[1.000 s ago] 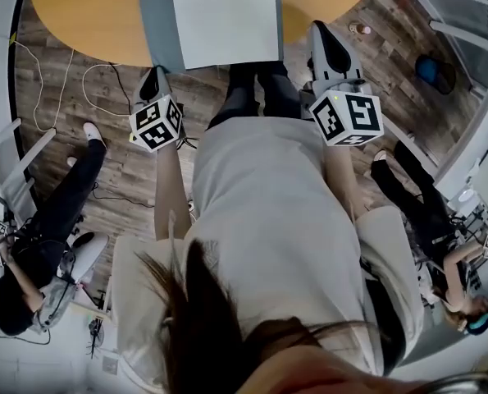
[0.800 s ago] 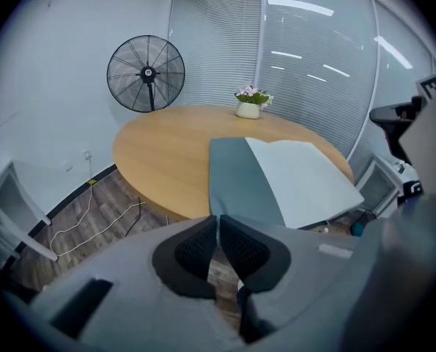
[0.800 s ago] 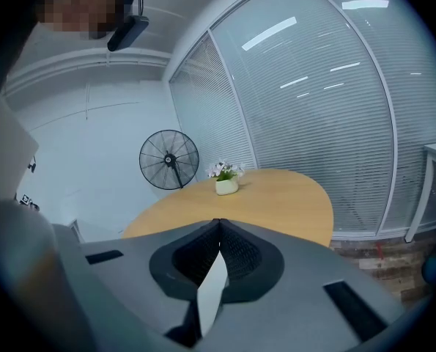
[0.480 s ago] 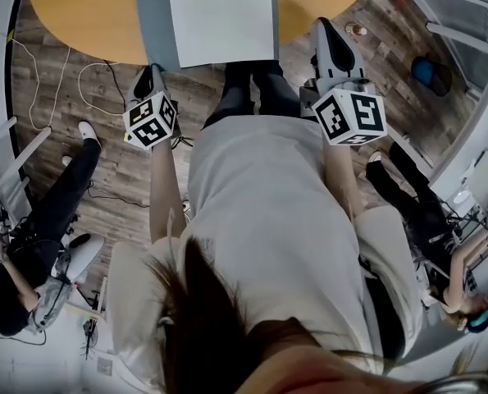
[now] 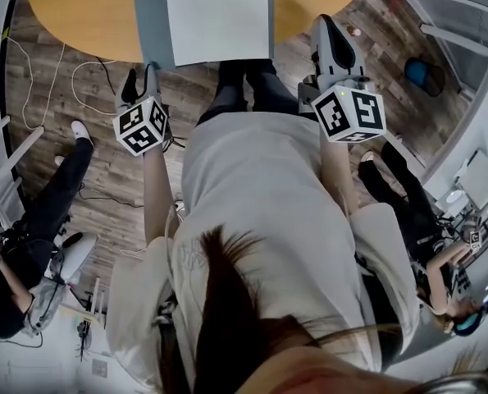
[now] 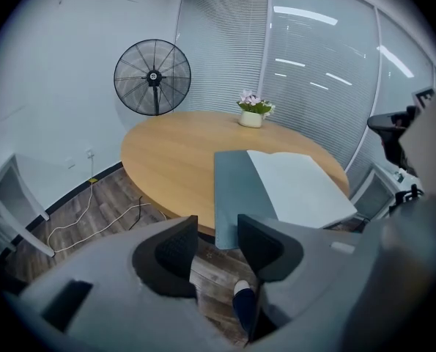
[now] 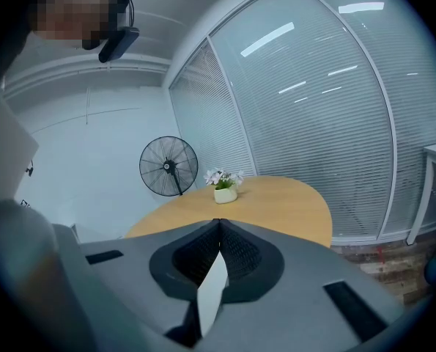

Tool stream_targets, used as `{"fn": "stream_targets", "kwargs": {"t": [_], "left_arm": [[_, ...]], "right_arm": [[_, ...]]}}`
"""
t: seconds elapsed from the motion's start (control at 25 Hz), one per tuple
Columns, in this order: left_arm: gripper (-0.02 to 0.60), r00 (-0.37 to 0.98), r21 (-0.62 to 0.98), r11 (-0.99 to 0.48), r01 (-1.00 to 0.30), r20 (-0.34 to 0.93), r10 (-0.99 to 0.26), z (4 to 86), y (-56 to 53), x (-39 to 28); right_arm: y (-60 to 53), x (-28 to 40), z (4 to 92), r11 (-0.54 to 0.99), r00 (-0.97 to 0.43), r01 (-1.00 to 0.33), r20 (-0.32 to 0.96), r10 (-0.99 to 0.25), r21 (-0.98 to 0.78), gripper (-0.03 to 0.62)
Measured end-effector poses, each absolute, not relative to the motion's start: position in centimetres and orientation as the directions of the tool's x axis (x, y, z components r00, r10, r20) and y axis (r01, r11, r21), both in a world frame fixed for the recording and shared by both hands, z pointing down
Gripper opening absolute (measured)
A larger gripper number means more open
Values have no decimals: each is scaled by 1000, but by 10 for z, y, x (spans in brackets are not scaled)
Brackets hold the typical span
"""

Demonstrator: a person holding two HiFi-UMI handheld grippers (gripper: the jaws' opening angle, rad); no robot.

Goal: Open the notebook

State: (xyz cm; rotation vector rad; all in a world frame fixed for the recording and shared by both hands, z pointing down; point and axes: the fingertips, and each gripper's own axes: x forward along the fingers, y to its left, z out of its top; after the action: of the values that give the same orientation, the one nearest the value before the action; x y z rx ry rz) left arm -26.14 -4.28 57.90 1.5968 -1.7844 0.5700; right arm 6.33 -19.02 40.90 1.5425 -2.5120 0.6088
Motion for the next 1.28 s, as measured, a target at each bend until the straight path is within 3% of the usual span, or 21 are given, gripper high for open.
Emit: {"fn": "stream_targets", "kwargs": {"t": [0.2, 0.6, 1.28], "left_arm": [[165, -18, 118, 145, -982, 713, -701, 575, -48, -257], [26, -45, 77, 134, -988, 689, -723, 565, -58, -262], [17, -33, 70, 96, -993, 618, -786, 534, -92, -265]], "right_arm": [[-196, 71, 406, 388, -457, -884, 307, -835, -262, 0], [-203, 61, 403, 430, -488, -870, 292, -823, -240, 0], [-217, 51, 384, 458, -499, -865, 274, -822, -204, 0]]}}
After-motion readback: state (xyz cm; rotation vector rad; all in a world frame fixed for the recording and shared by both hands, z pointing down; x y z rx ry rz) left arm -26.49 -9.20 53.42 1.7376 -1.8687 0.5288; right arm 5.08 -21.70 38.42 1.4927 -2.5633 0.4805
